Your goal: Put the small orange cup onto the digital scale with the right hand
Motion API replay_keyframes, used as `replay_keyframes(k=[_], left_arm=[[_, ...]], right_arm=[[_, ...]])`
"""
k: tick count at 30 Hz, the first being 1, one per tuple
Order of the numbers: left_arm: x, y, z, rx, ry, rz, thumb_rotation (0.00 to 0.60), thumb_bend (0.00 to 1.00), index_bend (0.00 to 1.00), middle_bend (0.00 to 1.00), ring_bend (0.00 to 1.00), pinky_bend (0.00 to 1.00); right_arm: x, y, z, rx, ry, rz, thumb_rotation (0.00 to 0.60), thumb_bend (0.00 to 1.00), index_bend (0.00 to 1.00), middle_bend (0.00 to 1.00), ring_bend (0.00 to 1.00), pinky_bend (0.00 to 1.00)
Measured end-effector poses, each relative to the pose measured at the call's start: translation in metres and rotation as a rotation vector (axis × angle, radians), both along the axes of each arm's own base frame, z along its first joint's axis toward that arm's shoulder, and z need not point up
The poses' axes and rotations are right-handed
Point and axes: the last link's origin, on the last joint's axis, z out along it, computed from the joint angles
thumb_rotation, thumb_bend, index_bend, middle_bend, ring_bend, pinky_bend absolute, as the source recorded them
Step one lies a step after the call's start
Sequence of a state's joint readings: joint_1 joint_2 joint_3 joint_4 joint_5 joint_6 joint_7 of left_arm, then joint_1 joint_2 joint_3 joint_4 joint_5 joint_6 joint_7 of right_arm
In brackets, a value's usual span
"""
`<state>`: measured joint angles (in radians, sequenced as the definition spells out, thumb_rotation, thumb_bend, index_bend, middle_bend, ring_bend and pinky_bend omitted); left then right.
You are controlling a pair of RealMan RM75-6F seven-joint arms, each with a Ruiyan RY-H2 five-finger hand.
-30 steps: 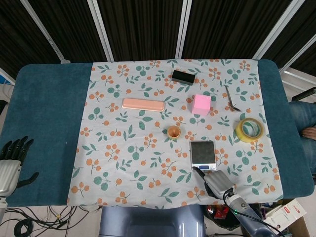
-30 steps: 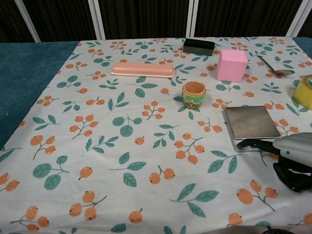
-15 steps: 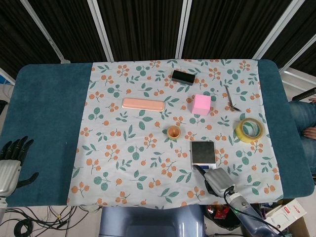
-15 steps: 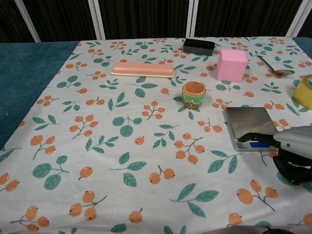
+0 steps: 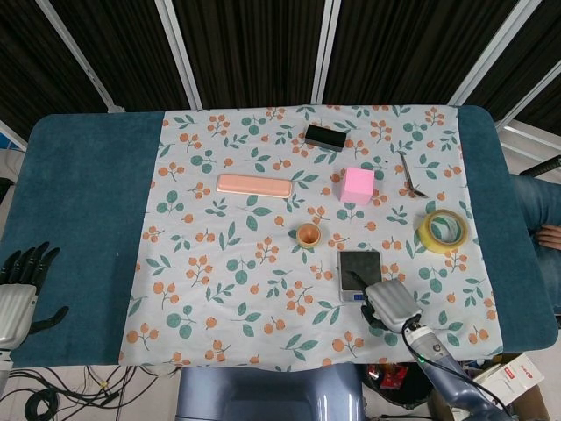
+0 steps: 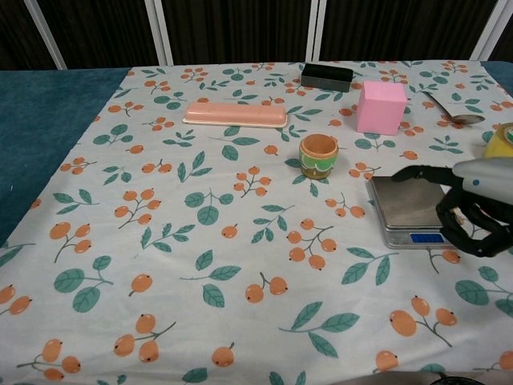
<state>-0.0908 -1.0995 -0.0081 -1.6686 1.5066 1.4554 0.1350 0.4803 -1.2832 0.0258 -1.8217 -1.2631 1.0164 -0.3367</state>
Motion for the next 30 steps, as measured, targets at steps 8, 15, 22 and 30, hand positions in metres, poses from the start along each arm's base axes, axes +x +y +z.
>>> replay_keyframes(k=[8, 15, 22, 30], left_arm=[[0.000, 0.000, 0.000, -0.002, -0.002, 0.002, 0.600, 0.18, 0.00, 0.00, 0.00, 0.00], [-0.001, 0.001, 0.000, -0.003, -0.005, 0.005, 0.600, 0.18, 0.00, 0.00, 0.00, 0.00], [-0.001, 0.002, 0.001, -0.002, -0.006, 0.011, 0.600, 0.18, 0.00, 0.00, 0.00, 0.00], [-0.002, 0.003, 0.002, -0.002, -0.011, 0.019, 0.600, 0.18, 0.00, 0.00, 0.00, 0.00]], right_arm=[[0.021, -0.051, 0.024, -0.121, -0.119, 0.000, 0.600, 0.12, 0.00, 0.05, 0.14, 0.22], [0.017, -0.092, 0.025, -0.141, -0.123, -0.045, 0.600, 0.11, 0.00, 0.05, 0.14, 0.21], [0.022, -0.123, 0.004, -0.119, -0.127, -0.069, 0.600, 0.11, 0.00, 0.07, 0.14, 0.21], [0.045, -0.148, -0.031, -0.068, -0.123, -0.049, 0.600, 0.11, 0.02, 0.10, 0.15, 0.21]])
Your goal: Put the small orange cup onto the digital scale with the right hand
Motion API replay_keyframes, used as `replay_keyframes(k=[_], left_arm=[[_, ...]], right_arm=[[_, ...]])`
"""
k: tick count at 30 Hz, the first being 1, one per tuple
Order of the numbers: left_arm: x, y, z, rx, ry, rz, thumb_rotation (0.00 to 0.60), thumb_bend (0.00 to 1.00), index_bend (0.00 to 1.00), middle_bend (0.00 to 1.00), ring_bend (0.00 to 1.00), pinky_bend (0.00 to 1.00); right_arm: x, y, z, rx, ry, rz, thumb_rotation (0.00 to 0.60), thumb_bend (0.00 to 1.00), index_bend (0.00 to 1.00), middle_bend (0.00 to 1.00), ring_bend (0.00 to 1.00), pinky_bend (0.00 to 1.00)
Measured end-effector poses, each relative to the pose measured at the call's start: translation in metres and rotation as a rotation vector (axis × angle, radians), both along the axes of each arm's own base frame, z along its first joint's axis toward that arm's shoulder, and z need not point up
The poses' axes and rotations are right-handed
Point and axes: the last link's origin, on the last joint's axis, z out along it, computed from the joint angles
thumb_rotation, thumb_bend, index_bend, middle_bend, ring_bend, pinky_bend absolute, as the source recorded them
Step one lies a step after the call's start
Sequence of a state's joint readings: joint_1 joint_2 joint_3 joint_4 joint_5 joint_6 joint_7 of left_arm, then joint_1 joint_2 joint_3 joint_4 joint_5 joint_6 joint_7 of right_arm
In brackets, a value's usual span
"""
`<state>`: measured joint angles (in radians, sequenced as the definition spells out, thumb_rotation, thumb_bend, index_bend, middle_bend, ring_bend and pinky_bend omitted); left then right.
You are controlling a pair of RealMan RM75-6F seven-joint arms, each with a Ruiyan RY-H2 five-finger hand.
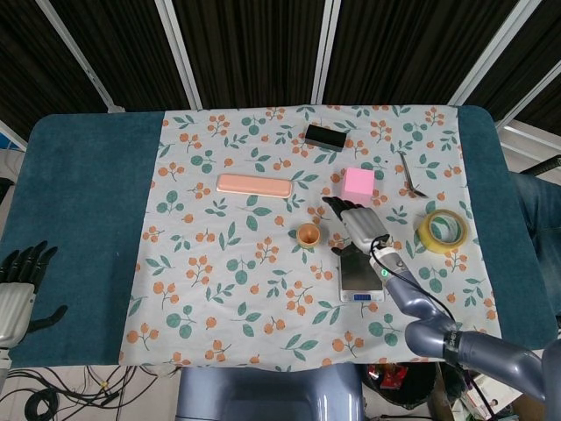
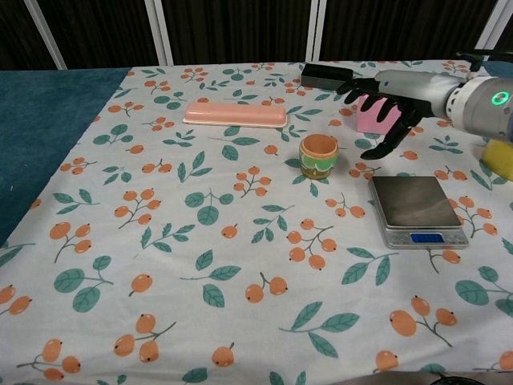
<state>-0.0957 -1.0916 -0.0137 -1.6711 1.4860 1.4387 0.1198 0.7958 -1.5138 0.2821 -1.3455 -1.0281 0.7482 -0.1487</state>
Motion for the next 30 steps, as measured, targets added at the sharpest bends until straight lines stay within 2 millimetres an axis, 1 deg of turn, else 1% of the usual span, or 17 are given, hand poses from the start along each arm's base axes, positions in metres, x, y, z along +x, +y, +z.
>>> replay_keyframes(k=[5, 8, 12, 16, 18, 21, 22, 25, 27, 30], left_arm=[[0.000, 0.000, 0.001, -0.001, -0.008, 0.001, 0.600, 0.18, 0.00, 0.00, 0.00, 0.00], [0.000, 0.000, 0.002, -0.003, -0.011, 0.002, 0.600, 0.19, 0.00, 0.00, 0.00, 0.00], [0.000, 0.000, 0.001, -0.007, -0.010, 0.001, 0.600, 0.18, 0.00, 0.00, 0.00, 0.00], [0.000, 0.000, 0.001, -0.005, -0.010, 0.001, 0.600, 0.18, 0.00, 0.00, 0.00, 0.00], [0.000, 0.000, 0.001, -0.005, -0.010, 0.002, 0.600, 0.18, 0.00, 0.00, 0.00, 0.00], [0.000, 0.000, 0.001, -0.005, -0.009, 0.003, 0.600, 0.18, 0.00, 0.00, 0.00, 0.00], [0.000, 0.000, 0.002, -0.005, -0.009, 0.003, 0.600, 0.18, 0.00, 0.00, 0.00, 0.00], [0.000, 0.001, 0.002, -0.003, -0.011, 0.003, 0.600, 0.18, 0.00, 0.00, 0.00, 0.00], [0.000, 0.001, 0.002, -0.002, -0.011, 0.004, 0.600, 0.18, 0.00, 0.00, 0.00, 0.00], [-0.001, 0.001, 0.002, -0.002, -0.011, 0.006, 0.600, 0.18, 0.00, 0.00, 0.00, 0.00]], right_arm=[[0.008, -0.008, -0.022, 0.036, 0.009, -0.001, 0.600, 0.11, 0.05, 0.15, 0.20, 0.22], [0.013, -0.008, -0.033, 0.053, 0.011, 0.006, 0.600, 0.11, 0.08, 0.19, 0.24, 0.22], [0.015, -0.007, -0.040, 0.064, 0.018, 0.015, 0.600, 0.12, 0.12, 0.24, 0.29, 0.24], [0.018, -0.006, -0.045, 0.074, 0.012, 0.021, 0.600, 0.20, 0.19, 0.30, 0.35, 0.27], [0.020, -0.005, -0.046, 0.079, 0.002, 0.023, 0.600, 0.24, 0.23, 0.33, 0.38, 0.30], [0.023, -0.003, -0.048, 0.087, -0.012, 0.031, 0.600, 0.31, 0.31, 0.41, 0.45, 0.40], [0.025, -0.002, -0.049, 0.086, -0.016, 0.034, 0.600, 0.33, 0.36, 0.45, 0.49, 0.46], [0.028, -0.002, -0.049, 0.073, -0.028, 0.042, 0.600, 0.43, 0.48, 0.54, 0.57, 0.58], [0.030, -0.002, -0.049, 0.057, -0.040, 0.051, 0.600, 0.46, 0.52, 0.56, 0.59, 0.61], [0.032, -0.002, -0.047, 0.025, -0.054, 0.060, 0.600, 0.47, 0.53, 0.56, 0.60, 0.61]])
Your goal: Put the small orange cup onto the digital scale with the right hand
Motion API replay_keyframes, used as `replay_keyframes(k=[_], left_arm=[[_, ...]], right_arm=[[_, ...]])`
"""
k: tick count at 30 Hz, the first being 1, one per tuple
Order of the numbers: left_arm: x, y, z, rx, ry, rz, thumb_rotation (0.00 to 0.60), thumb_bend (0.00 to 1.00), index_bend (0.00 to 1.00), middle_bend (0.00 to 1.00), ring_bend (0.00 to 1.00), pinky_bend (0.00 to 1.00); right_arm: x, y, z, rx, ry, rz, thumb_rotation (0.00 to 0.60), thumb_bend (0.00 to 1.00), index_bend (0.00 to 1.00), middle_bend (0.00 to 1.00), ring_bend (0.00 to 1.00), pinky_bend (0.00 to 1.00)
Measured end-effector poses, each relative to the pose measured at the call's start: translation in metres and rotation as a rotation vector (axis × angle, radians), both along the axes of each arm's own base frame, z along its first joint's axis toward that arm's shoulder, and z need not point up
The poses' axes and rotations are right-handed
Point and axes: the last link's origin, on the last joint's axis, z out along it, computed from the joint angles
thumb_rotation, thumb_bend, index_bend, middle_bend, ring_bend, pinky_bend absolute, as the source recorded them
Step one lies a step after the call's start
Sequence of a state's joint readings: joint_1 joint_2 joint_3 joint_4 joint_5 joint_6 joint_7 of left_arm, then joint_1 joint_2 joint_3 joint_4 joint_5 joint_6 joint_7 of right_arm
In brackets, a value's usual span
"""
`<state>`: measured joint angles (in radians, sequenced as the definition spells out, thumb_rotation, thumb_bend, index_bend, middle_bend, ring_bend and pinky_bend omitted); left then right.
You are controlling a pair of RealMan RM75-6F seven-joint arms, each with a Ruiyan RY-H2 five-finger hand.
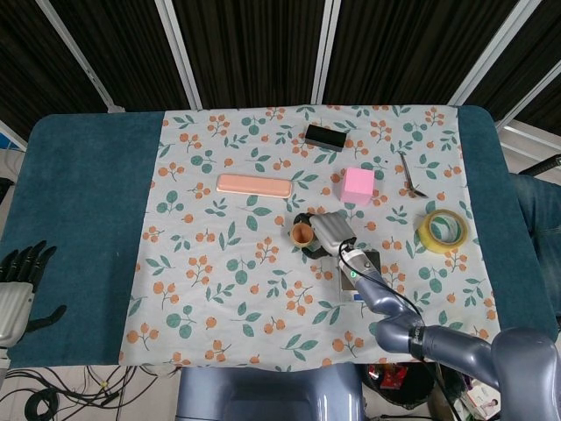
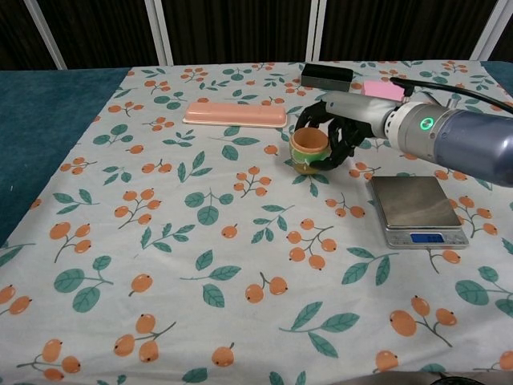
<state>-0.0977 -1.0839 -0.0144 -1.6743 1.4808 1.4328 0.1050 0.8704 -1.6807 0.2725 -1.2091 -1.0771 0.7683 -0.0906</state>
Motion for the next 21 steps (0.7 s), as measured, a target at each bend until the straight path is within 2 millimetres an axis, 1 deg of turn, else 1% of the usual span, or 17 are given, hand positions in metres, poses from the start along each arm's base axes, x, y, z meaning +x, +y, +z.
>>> replay_keyframes(k=[4, 10, 15, 17, 21], left_arm=[[0.000, 0.000, 0.000, 0.000, 0.000, 0.001, 0.600, 0.18, 0.00, 0.00, 0.00, 0.00], [0.000, -0.001, 0.000, -0.001, 0.003, 0.000, 0.600, 0.18, 0.00, 0.00, 0.00, 0.00], [0.001, -0.001, -0.002, -0.002, 0.007, -0.003, 0.600, 0.18, 0.00, 0.00, 0.00, 0.00], [0.002, -0.002, -0.002, 0.000, 0.009, -0.004, 0.600, 0.18, 0.00, 0.00, 0.00, 0.00], [0.002, -0.002, -0.002, 0.002, 0.010, -0.003, 0.600, 0.19, 0.00, 0.00, 0.00, 0.00]], right_arm=[[0.001, 0.001, 0.008, -0.046, -0.036, 0.000, 0.600, 0.47, 0.53, 0.56, 0.59, 0.61], [-0.008, 0.008, 0.033, -0.069, -0.046, -0.003, 0.600, 0.47, 0.53, 0.55, 0.59, 0.61], [-0.024, 0.027, 0.054, -0.051, -0.011, -0.009, 0.600, 0.47, 0.53, 0.55, 0.59, 0.61], [-0.031, 0.036, 0.058, -0.043, 0.019, -0.008, 0.600, 0.47, 0.53, 0.55, 0.59, 0.61], [-0.040, 0.051, 0.061, -0.026, 0.050, -0.015, 0.600, 0.47, 0.53, 0.54, 0.58, 0.61]])
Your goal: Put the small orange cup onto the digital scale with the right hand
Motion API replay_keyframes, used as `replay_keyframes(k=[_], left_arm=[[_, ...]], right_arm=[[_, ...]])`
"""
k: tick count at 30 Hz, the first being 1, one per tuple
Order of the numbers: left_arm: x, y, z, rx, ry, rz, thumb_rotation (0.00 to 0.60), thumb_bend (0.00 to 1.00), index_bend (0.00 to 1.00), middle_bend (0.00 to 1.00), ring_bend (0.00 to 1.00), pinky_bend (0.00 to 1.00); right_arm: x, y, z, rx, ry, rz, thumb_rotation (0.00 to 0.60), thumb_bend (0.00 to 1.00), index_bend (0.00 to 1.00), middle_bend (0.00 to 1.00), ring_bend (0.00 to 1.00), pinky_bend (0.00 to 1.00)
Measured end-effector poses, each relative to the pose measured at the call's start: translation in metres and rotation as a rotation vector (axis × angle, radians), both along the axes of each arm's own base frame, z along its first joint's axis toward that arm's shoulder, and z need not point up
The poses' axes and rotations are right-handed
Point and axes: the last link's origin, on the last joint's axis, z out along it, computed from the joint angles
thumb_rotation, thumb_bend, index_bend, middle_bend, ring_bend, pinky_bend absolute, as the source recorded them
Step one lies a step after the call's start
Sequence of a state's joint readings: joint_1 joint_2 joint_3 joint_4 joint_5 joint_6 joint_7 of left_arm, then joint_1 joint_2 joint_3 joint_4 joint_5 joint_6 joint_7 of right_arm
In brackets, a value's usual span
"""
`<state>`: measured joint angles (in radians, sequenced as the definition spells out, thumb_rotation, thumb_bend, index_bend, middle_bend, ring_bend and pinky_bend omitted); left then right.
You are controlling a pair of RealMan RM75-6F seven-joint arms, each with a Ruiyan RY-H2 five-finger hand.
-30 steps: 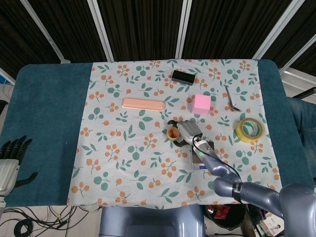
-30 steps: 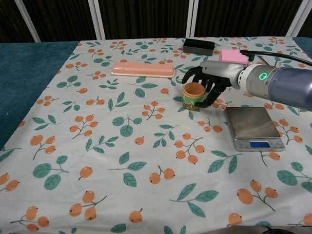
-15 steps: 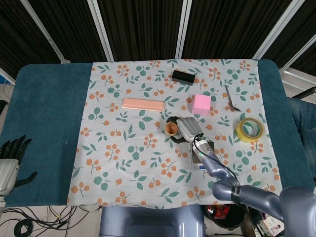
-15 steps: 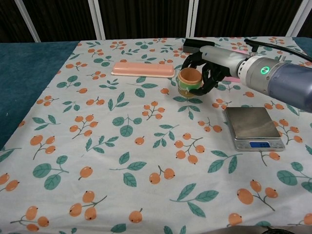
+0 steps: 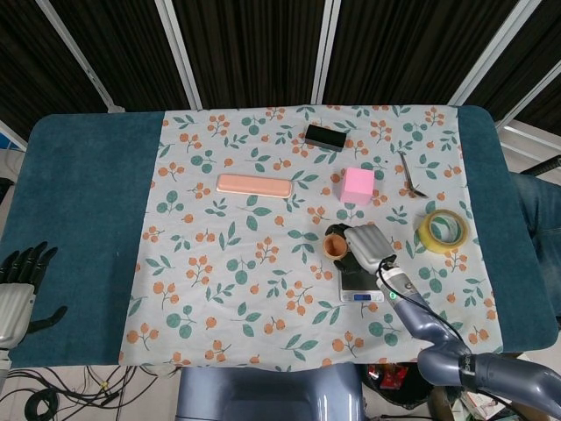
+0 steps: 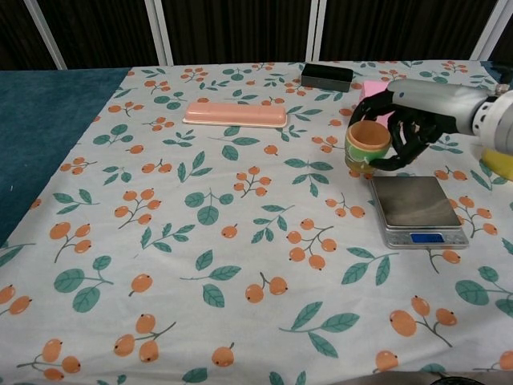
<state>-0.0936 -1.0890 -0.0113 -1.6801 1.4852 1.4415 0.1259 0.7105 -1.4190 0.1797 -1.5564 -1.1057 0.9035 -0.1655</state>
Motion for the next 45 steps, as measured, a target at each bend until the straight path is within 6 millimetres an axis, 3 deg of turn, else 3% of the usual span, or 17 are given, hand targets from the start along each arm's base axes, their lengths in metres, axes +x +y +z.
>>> replay_keyframes(k=[12, 18, 23, 28, 31, 39, 45], left_arm=[[-0.001, 0.001, 0.000, -0.003, 0.003, 0.001, 0.600, 0.18, 0.00, 0.00, 0.00, 0.00], [0.000, 0.001, 0.000, -0.001, 0.003, 0.001, 0.600, 0.18, 0.00, 0.00, 0.00, 0.00], [0.000, 0.001, 0.000, -0.001, 0.004, 0.001, 0.600, 0.18, 0.00, 0.00, 0.00, 0.00], [-0.001, 0.001, 0.000, 0.000, 0.004, 0.002, 0.600, 0.18, 0.00, 0.00, 0.00, 0.00], [-0.001, 0.001, 0.000, -0.001, 0.006, 0.003, 0.600, 0.18, 0.00, 0.00, 0.00, 0.00], [-0.001, 0.001, 0.000, 0.001, 0.007, 0.004, 0.600, 0.18, 0.00, 0.00, 0.00, 0.00], [-0.001, 0.001, 0.000, 0.001, 0.006, 0.005, 0.600, 0.18, 0.00, 0.00, 0.00, 0.00]], right_arm=[[-0.023, 0.019, 0.002, 0.028, 0.044, -0.042, 0.600, 0.47, 0.52, 0.53, 0.57, 0.61], [-0.033, 0.021, 0.001, 0.042, 0.063, -0.064, 0.600, 0.41, 0.44, 0.49, 0.51, 0.61], [-0.038, 0.022, 0.000, 0.058, 0.061, -0.087, 0.600, 0.31, 0.22, 0.35, 0.39, 0.52], [-0.042, 0.023, 0.000, 0.080, 0.076, -0.101, 0.600, 0.28, 0.09, 0.09, 0.19, 0.39], [-0.043, 0.024, 0.002, 0.105, 0.088, -0.108, 0.600, 0.26, 0.03, 0.01, 0.16, 0.37], [-0.042, 0.023, 0.012, 0.107, 0.093, -0.115, 0.600, 0.26, 0.00, 0.00, 0.12, 0.32], [-0.040, 0.023, 0.032, 0.052, 0.103, -0.101, 0.600, 0.26, 0.00, 0.00, 0.11, 0.27]])
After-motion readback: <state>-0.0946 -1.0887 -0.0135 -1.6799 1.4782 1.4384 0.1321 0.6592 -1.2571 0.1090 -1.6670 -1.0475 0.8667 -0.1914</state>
